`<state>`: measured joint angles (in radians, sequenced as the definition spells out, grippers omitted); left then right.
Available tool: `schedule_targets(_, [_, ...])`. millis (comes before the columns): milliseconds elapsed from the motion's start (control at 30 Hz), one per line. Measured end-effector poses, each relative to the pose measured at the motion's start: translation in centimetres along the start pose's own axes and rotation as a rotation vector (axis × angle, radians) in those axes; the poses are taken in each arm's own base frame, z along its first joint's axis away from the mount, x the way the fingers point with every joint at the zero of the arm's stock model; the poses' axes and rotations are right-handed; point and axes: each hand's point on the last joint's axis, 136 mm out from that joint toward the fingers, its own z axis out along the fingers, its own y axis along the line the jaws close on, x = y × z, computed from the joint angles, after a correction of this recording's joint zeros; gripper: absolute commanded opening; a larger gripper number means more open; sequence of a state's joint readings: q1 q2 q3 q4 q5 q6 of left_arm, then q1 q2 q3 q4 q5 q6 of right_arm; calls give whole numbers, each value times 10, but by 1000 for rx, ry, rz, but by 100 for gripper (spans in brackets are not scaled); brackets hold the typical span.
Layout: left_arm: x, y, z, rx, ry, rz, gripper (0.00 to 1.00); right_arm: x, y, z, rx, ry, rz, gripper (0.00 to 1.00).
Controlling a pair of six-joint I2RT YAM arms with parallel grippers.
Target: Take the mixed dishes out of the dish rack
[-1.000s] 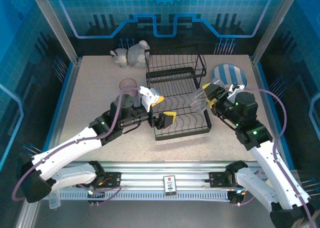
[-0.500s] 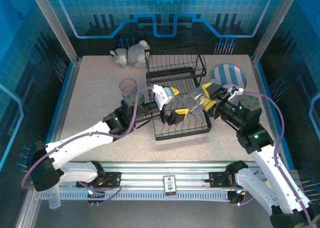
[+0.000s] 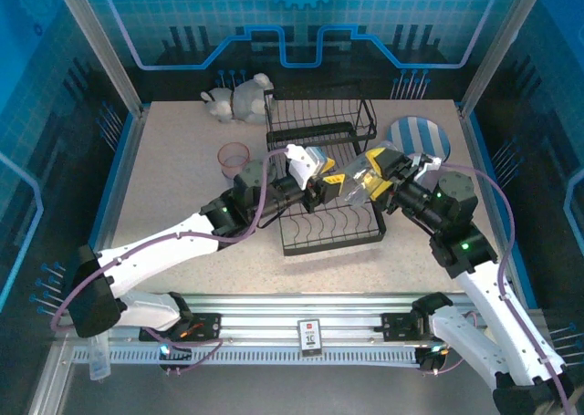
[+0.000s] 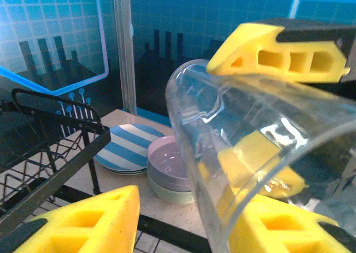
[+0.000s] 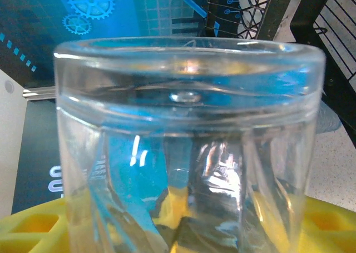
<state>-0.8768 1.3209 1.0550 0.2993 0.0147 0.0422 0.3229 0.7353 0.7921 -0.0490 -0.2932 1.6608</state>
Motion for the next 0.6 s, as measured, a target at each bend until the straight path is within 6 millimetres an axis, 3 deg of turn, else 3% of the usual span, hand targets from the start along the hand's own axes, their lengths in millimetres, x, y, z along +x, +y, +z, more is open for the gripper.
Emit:
schedule_targets(200, [-4, -5, 5, -22, 10, -17, 0, 2, 0, 1, -15, 3, 2, 37])
schedule_targets(267, [-2, -2, 6, -46, 29, -19, 0, 2, -2, 1, -16, -1, 4, 44])
schedule_targets(300, [-1, 0, 6, -59, 40, -25, 0, 2, -3, 2, -17, -3, 3, 97])
schedule_targets(467, [-4, 11, 0, -152, 110, -116, 0, 1, 9, -1, -58, -12, -93, 100])
schedule_targets(600, [-7, 38, -26, -319, 170, -205, 0, -1, 29, -8, -60, -47, -256, 100])
